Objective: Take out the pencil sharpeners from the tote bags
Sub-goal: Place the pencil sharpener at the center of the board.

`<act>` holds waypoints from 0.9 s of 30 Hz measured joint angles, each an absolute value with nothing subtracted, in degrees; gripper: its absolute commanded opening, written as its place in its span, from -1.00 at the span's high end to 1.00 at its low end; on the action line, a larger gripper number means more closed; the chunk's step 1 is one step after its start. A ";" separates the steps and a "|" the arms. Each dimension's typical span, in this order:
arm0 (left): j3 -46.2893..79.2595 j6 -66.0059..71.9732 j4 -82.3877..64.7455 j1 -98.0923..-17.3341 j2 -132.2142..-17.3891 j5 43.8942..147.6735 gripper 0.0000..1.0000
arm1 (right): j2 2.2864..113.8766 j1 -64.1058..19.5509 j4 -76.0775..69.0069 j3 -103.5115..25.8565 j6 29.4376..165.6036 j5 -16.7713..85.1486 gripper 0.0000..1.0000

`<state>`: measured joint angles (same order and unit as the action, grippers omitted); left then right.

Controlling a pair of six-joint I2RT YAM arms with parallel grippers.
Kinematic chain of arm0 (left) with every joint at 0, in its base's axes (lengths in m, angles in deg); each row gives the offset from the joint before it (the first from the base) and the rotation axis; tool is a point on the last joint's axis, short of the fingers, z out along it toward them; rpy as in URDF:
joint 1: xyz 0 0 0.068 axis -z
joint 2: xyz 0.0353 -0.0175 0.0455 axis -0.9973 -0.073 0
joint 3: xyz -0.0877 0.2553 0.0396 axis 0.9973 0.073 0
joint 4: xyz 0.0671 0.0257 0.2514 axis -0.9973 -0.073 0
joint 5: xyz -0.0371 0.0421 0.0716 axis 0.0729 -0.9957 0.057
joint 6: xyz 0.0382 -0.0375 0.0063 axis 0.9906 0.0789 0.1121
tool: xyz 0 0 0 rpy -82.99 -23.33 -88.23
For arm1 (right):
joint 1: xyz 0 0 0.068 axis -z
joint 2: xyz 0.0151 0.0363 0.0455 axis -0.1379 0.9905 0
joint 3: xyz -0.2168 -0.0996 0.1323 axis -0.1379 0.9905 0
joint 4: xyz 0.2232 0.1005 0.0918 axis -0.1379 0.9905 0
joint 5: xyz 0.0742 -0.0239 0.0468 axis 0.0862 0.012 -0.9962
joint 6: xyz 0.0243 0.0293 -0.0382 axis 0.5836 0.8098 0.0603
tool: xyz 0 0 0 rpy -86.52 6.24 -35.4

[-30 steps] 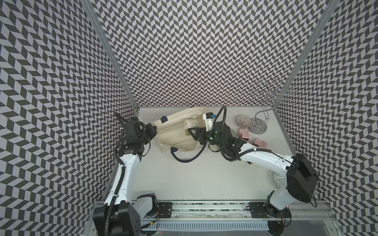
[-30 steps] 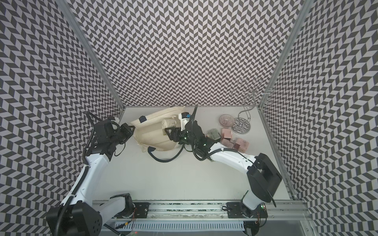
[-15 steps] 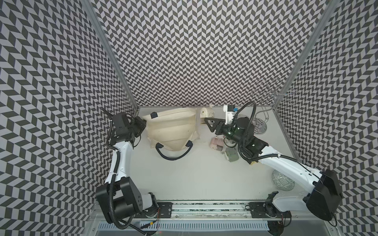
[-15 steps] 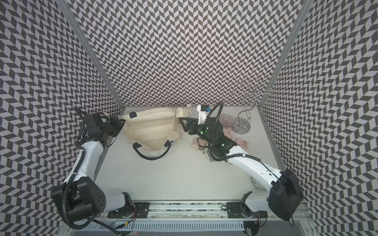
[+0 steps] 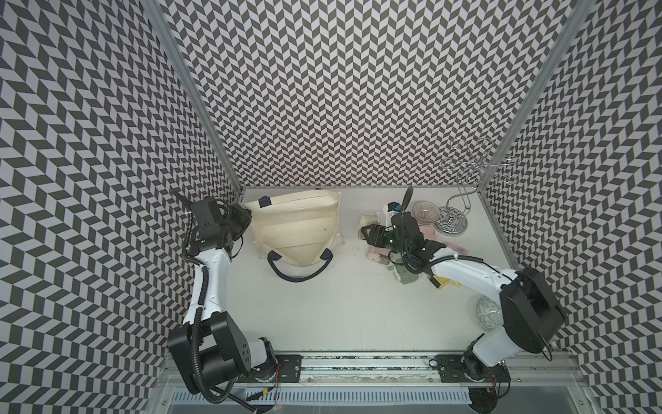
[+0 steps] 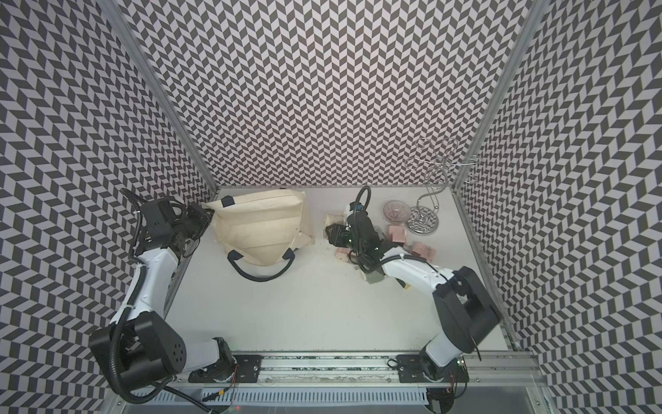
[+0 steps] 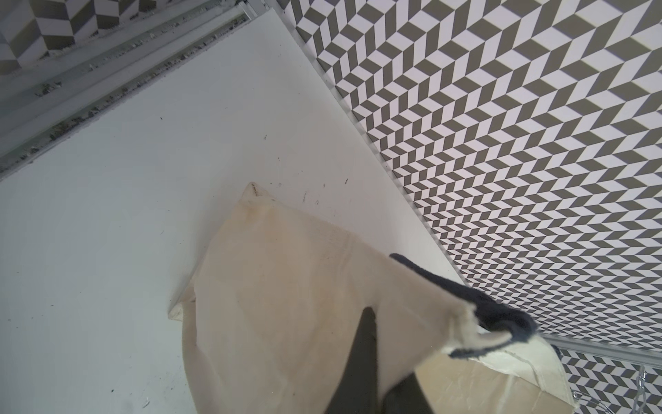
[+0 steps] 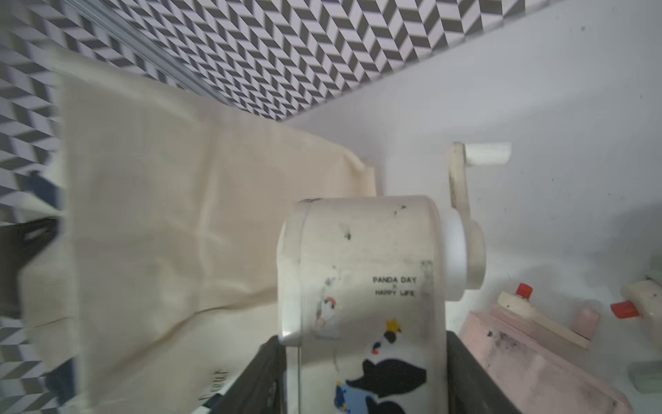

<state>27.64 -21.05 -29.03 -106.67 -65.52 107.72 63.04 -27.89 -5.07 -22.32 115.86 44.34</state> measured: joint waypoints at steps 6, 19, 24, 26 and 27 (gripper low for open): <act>31.22 -20.83 -28.16 -106.98 -63.21 107.54 1.00 | 70.60 -25.75 -3.10 -30.21 115.60 45.61 0.35; 33.30 -21.01 -26.30 -106.98 -62.83 108.46 1.00 | 89.05 -20.02 5.21 -46.65 113.59 49.61 0.33; 33.80 -21.01 -25.84 -106.98 -62.46 108.79 1.00 | 91.15 -20.08 7.72 -47.26 112.82 51.03 0.32; 34.13 -21.03 -25.43 -106.98 -62.37 108.90 1.00 | 91.15 -20.11 7.85 -47.26 112.67 51.42 0.30; 34.41 -21.03 -25.17 -107.00 -62.29 108.99 1.00 | 91.15 -20.08 7.92 -47.26 112.65 51.60 0.26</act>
<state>34.41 -21.03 -25.17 -107.00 -62.29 108.99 91.15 -20.08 7.92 -47.26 112.65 51.60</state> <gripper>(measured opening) 0.048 0.614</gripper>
